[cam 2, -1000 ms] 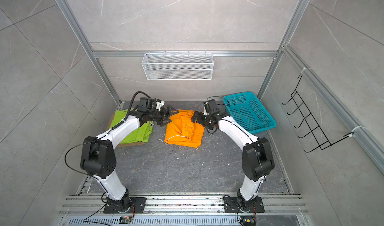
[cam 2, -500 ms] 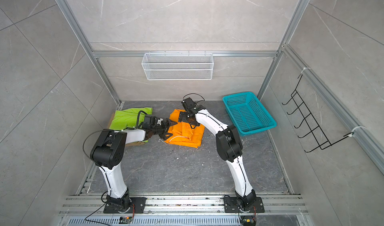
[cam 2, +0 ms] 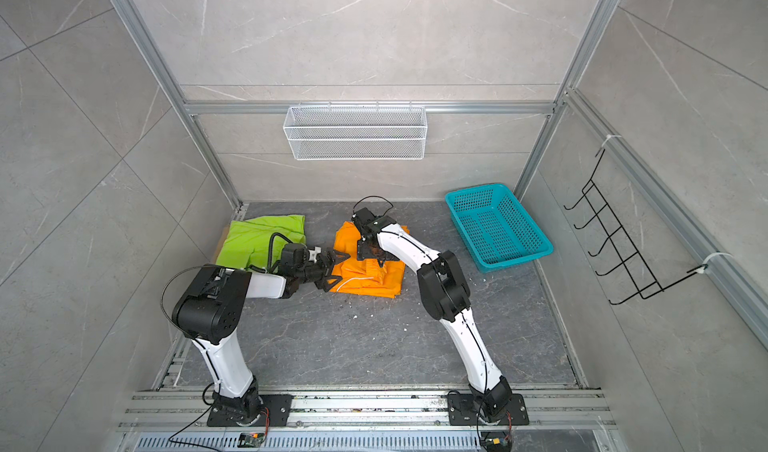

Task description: Fold and stack the shorts

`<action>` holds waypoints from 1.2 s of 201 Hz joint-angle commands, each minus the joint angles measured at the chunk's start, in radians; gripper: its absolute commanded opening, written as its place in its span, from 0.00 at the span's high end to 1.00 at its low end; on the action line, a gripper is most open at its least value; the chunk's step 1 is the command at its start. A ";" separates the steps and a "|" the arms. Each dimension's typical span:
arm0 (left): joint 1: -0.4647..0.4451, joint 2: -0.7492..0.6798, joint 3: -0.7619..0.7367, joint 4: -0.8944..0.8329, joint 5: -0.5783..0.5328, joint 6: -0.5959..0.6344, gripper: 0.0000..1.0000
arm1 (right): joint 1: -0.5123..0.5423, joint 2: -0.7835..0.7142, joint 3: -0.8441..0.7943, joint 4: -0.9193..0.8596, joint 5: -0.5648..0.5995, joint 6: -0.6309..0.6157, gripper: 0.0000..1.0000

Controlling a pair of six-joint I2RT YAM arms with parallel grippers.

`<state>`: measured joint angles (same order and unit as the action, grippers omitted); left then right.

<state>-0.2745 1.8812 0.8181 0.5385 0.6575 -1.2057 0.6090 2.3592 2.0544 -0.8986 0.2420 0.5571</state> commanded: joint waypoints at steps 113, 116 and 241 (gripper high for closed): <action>-0.020 -0.209 0.163 -0.485 -0.038 0.267 0.00 | -0.245 -0.523 -0.497 0.384 -0.433 0.116 0.00; -0.021 -0.224 0.173 -0.496 -0.042 0.272 0.00 | -0.239 -0.520 -0.499 0.413 -0.451 0.137 0.00; -0.083 -0.024 0.001 -0.164 -0.034 0.131 0.00 | -0.191 -0.092 -0.324 0.611 -0.634 0.168 0.00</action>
<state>-0.3592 1.8454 0.8719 0.3428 0.6376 -1.0687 0.4740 2.2528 1.7195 -0.2745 -0.3794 0.8272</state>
